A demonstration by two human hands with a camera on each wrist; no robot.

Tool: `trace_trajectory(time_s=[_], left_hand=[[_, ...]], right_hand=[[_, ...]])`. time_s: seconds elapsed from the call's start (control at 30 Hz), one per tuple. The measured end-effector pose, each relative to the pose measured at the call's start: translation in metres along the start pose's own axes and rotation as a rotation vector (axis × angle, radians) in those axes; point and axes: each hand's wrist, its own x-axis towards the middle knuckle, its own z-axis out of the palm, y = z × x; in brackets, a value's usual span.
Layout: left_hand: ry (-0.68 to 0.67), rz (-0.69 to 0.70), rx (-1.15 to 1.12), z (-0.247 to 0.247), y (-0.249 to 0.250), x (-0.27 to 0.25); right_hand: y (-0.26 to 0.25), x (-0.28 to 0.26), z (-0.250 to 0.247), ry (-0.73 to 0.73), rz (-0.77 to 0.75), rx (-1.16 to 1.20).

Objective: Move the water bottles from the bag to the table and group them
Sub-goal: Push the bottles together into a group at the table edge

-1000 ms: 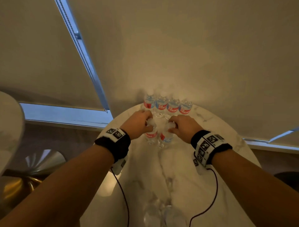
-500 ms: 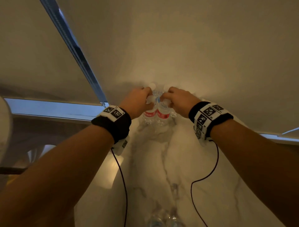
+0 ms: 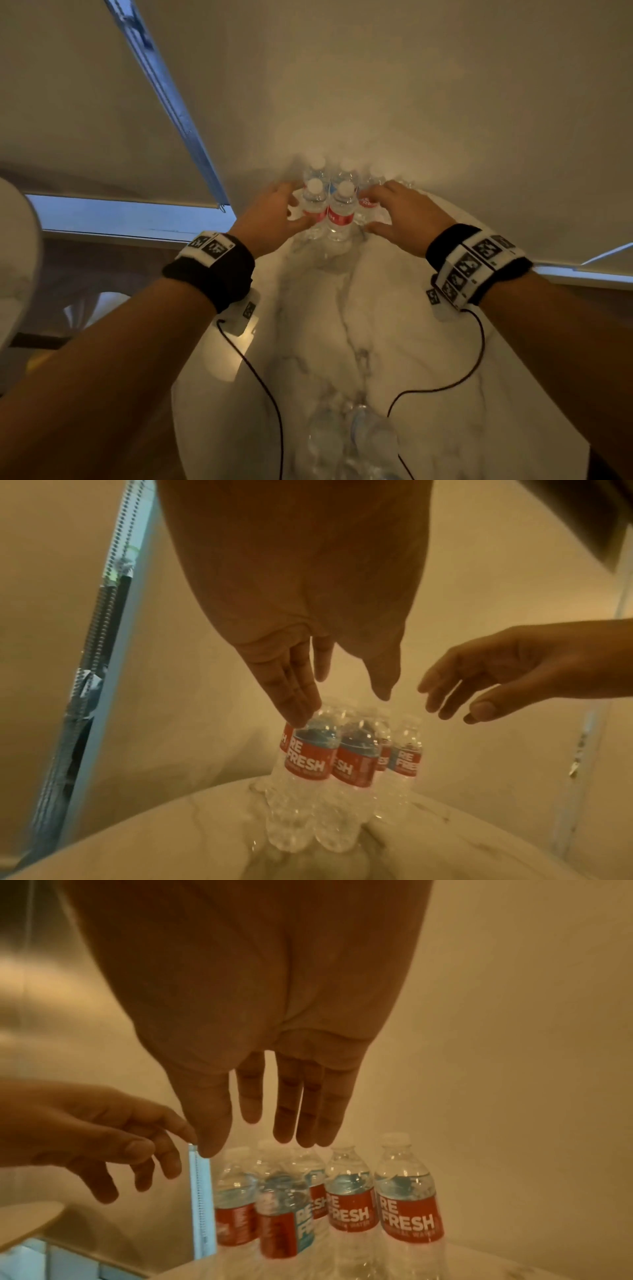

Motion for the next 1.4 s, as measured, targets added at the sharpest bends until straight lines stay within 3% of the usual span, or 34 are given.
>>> trace_trajectory(time_s=[0.23, 0.37, 0.47, 0.53, 0.67, 1.0, 1.17, 1.4], left_hand=[[-0.168, 0.124, -0.13, 0.019, 0.023, -0.145], [-0.337, 0.183, -0.193, 0.035, 0.039, -0.217], [-0.483, 0.266, -0.01, 0.052, 0.039, -0.247], [-0.537, 0.287, 0.085, 0.061, 0.037, -0.252], [-0.498, 0.278, 0.071, 0.062, 0.043, -0.216], [-0.343, 0.321, 0.166, 0.066, 0.074, -0.052], [-0.29, 0.32, 0.177, 0.071, 0.079, 0.024], [-0.253, 0.38, 0.227, 0.064, 0.082, 0.087]], right_hand=[[-0.036, -0.141, 0.023, -0.207, -0.129, 0.076], [-0.05, -0.205, 0.046, -0.325, -0.203, 0.146], [-0.053, -0.236, 0.07, -0.421, -0.232, 0.076], [-0.053, -0.246, 0.084, -0.404, -0.239, 0.074], [-0.04, -0.229, 0.084, -0.287, -0.147, 0.153], [0.036, -0.108, 0.032, -0.173, 0.133, -0.02], [0.067, -0.044, 0.012, -0.105, 0.204, -0.034], [0.081, 0.019, 0.006, 0.003, 0.235, -0.035]])
